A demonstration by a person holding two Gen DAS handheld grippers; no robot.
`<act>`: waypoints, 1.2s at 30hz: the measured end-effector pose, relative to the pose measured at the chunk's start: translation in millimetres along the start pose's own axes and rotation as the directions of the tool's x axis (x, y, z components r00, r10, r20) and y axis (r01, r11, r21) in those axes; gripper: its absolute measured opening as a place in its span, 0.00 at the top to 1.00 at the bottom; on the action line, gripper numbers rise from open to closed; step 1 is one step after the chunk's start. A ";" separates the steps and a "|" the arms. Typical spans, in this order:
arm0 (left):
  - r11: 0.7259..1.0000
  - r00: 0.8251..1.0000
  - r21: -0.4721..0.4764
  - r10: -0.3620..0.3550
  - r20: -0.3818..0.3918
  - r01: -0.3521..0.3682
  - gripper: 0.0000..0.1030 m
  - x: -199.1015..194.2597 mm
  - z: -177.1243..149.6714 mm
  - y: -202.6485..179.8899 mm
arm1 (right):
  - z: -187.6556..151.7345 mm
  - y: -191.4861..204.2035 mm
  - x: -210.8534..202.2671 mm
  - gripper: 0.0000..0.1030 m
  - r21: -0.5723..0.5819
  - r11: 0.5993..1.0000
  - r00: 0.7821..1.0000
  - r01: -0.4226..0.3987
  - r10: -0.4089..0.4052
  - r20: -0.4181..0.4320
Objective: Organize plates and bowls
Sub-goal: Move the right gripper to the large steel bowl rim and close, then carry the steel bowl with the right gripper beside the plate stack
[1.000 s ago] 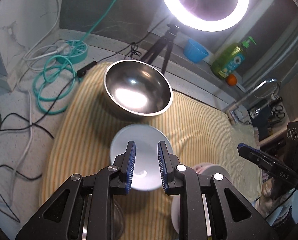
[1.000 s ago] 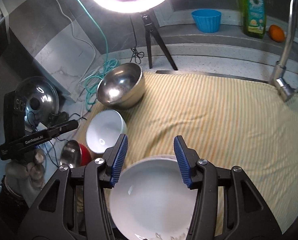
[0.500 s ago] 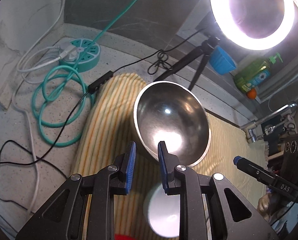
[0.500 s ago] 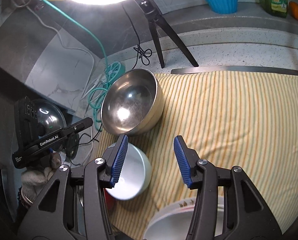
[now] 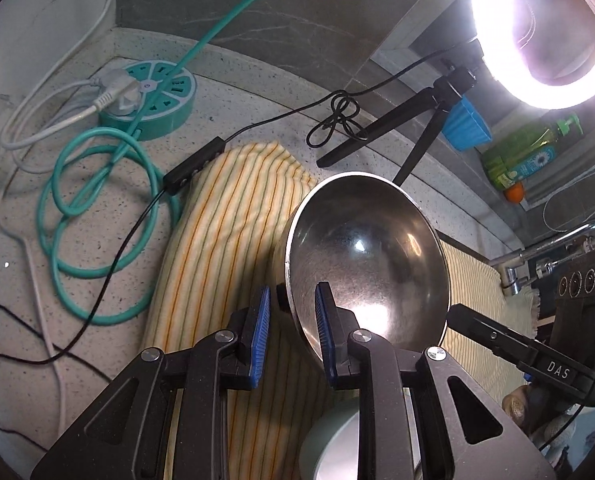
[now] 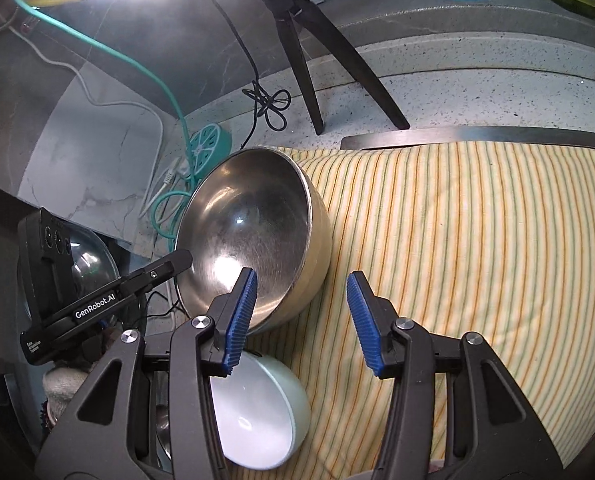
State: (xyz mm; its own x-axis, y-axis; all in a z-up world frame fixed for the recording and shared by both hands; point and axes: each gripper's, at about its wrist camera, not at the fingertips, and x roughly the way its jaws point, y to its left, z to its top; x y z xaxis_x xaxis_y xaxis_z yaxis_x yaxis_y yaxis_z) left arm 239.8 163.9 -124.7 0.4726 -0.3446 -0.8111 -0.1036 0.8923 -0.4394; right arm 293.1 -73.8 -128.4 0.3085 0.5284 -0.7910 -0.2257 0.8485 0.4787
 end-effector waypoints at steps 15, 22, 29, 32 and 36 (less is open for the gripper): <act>1.000 1.000 0.017 0.005 -0.014 -0.005 0.80 8.1 1.9 -2.1 | 3.9 5.6 12.8 0.82 -0.034 0.999 0.999 0.030 -0.031 -0.032; 0.999 1.000 0.037 -0.002 -0.010 0.002 0.80 4.1 -3.0 -11.2 | 0.2 7.6 -1.3 0.82 -0.042 0.999 0.999 0.033 -0.033 -0.014; 0.997 1.000 0.076 -0.024 0.017 0.022 0.80 -9.6 -4.1 -32.4 | -4.5 3.1 -28.3 0.82 -0.031 0.999 0.999 0.028 -0.027 0.027; 0.995 0.999 0.097 -0.040 0.028 0.037 0.80 -16.2 -4.5 -44.5 | -7.5 1.0 -42.5 0.82 -0.026 0.999 0.999 0.028 -0.027 0.047; 0.990 0.997 0.130 -0.061 0.049 0.054 0.80 -25.4 -8.7 -62.5 | -14.3 -5.6 -64.2 0.82 -0.017 0.999 0.997 0.030 -0.029 0.070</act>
State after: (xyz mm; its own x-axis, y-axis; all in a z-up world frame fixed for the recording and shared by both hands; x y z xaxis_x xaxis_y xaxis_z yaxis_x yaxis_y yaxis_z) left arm 226.6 114.3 -80.1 0.5206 -0.3832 -0.7630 0.0367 0.9028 -0.4284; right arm 261.3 -112.8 -85.8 0.3787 0.5045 -0.7759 -0.2323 0.8633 0.4480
